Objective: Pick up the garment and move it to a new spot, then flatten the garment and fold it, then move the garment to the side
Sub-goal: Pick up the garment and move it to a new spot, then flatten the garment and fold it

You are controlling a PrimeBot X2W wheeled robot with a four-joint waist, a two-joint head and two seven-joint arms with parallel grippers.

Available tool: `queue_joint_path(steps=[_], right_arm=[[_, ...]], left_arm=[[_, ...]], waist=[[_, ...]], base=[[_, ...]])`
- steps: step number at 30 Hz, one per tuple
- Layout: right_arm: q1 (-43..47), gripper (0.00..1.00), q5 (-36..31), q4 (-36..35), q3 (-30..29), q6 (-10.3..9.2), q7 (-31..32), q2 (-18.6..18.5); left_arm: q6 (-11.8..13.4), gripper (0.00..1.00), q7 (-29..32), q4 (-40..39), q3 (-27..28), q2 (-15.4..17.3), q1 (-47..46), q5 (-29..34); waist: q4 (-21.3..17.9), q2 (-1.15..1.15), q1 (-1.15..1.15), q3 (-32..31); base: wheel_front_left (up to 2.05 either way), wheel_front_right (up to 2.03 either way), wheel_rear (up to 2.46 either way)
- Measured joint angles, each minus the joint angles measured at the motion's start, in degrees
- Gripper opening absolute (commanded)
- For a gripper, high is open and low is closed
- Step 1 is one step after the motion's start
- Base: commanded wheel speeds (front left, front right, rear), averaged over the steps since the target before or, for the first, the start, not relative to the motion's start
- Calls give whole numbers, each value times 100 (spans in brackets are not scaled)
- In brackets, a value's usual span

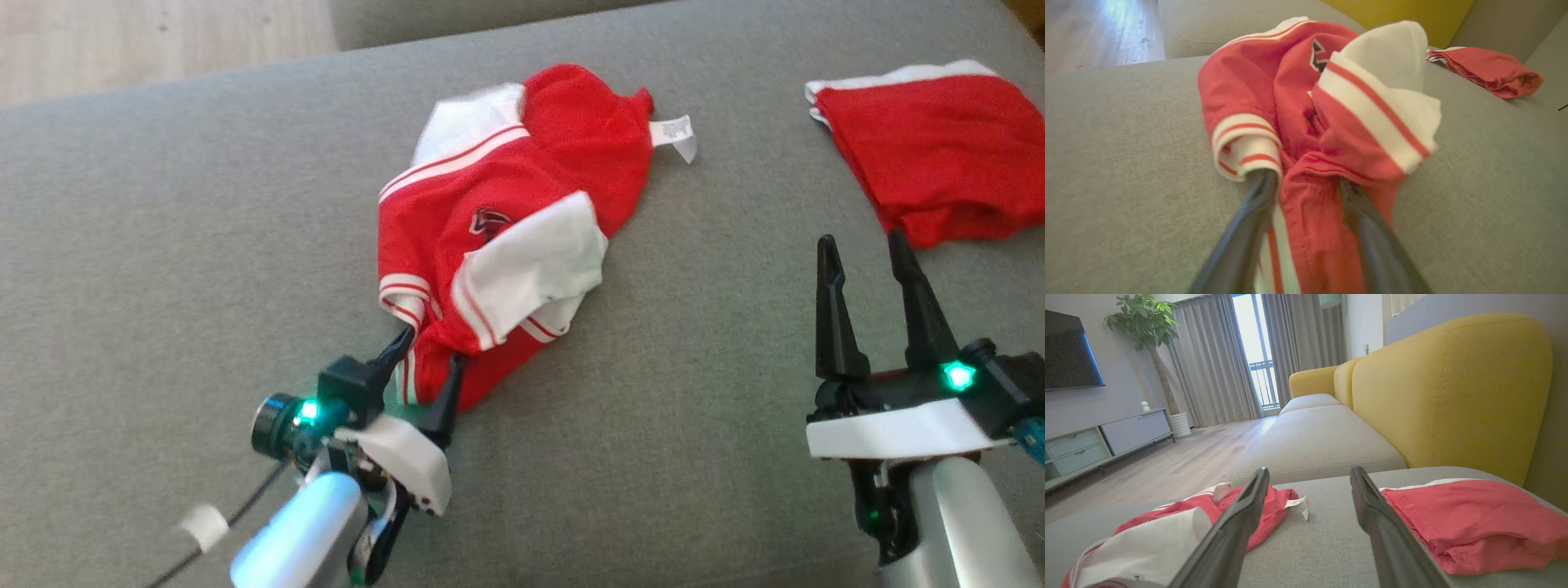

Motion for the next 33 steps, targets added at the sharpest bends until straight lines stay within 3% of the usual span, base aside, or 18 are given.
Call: queue_joint_path(steps=[6, 9, 10, 12, 20, 25, 33], right_arm=[[191, 100, 48, 78, 5, 0, 0, 16], [335, 100, 49, 145, 20, 0, 0, 26], [388, 100, 48, 176, 30, 0, 0, 29], [442, 100, 48, 196, 45, 0, 0, 32], [579, 100, 48, 287, 162, 0, 0, 42], [576, 100, 100, 307, 225, 0, 0, 47], [558, 100, 107, 319, 242, 0, 0, 47]], left_arm=[[513, 100, -624, -167, -60, -14, 348, 268], [878, 100, -821, -469, -60, 26, 659, 523], [1106, 100, -869, -710, -59, 86, 861, 678], [1218, 100, -902, -956, -70, 138, 1042, 775], [1302, 100, -745, -1216, -572, 332, 1131, 1473], [1354, 100, -532, -817, -800, 368, 653, 1902], [1238, 100, -542, 34, -858, 381, 149, 2027]], waist=[[197, 0, -1, -289], [251, 0, -1, -458], [270, 0, -1, -563], [272, 0, -1, -659], [125, 0, -1, -863], [-62, 0, -1, -842], [-316, 0, 0, -609]], base=[[0, 0, 0], [0, 0, 0], [0, 0, 0], [0, 0, 0], [0, 0, 0], [0, 0, 0], [0, 0, 0]])
